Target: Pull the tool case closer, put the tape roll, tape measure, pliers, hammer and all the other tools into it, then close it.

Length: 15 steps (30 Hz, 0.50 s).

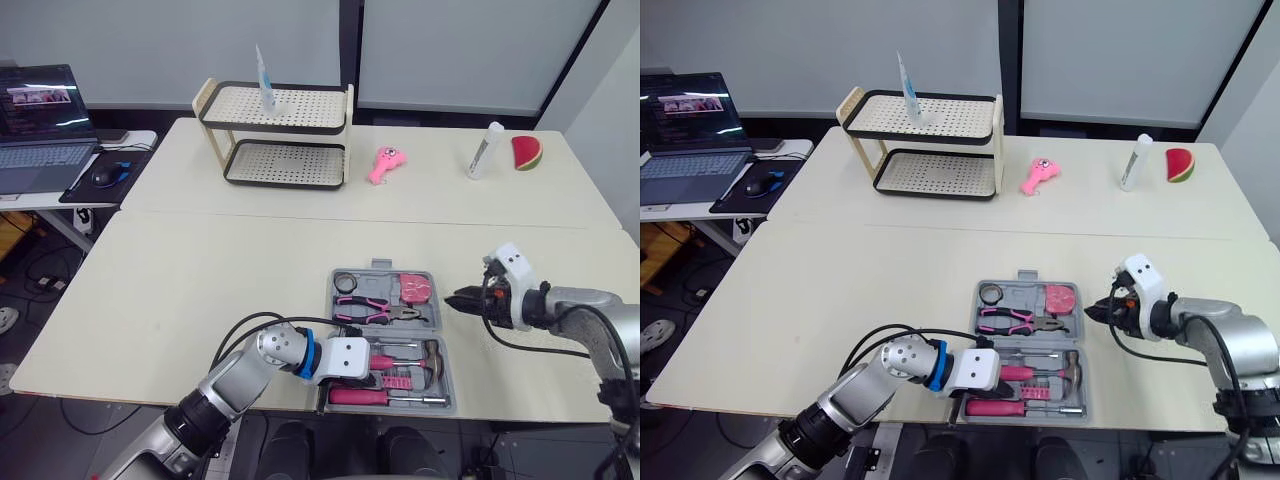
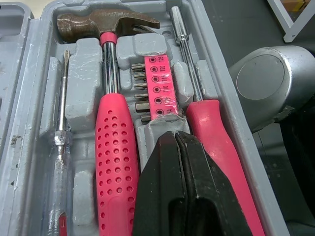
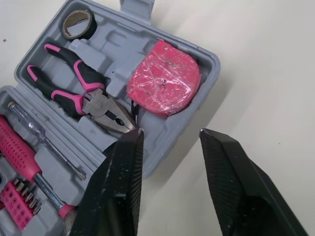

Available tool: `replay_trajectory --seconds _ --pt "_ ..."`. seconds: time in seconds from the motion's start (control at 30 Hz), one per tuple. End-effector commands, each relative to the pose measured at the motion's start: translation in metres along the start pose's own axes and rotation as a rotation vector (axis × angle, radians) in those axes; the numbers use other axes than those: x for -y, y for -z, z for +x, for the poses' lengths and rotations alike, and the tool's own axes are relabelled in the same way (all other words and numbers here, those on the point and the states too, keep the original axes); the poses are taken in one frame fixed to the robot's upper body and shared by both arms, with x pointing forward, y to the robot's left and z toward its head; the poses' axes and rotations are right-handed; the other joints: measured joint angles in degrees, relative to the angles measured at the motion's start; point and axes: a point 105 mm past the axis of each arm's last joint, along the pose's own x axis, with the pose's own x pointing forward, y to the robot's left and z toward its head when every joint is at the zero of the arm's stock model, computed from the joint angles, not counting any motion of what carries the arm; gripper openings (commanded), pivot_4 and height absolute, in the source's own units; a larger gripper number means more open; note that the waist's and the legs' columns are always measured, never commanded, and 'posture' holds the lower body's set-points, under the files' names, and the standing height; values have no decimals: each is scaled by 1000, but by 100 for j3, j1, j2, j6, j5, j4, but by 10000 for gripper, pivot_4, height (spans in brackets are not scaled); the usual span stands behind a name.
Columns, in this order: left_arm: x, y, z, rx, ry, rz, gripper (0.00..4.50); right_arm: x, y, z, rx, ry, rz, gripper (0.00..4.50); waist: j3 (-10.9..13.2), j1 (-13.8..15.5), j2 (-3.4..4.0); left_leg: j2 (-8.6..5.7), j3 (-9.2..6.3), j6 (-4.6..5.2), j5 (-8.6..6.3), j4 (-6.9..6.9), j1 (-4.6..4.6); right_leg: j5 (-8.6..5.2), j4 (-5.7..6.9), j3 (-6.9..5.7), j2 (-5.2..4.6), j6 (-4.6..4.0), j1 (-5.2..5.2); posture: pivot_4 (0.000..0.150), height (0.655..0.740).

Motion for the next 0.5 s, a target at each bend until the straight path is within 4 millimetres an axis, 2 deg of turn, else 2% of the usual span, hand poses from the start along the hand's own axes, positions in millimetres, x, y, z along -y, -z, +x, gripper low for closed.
replay_trajectory --seconds 0.03,0.13,0.23,0.27,0.5 --pt "11 20 4 -80 28 -51 0 3 -5 7 4 15 21 28433 -1 -7 2 0 1 0 0 0 0 0 0 0 0 0 0 1500 7400" --pt "13 23 2 -88 35 -56 0 -1 -12 16 42 11 43 33987 -3 -22 5 1 1 0 0 -1 1 0 1 0 0 0 -2 1500 7400" --pt "14 24 2 -93 37 -58 0 -4 -14 21 71 19 43 43667 -5 -21 8 2 -1 0 0 -2 0 0 1 0 0 0 -2 1500 7400" --pt "14 25 1 -94 37 -58 0 -5 -15 22 76 18 36 44713 -5 -20 8 1 -1 0 0 -2 -1 0 1 0 0 0 -3 1500 7400" --pt "15 26 1 -98 44 -62 0 0 -13 34 114 102 25 44713 -9 -31 15 3 0 0 0 -3 0 0 3 0 2 0 -6 1500 7400"
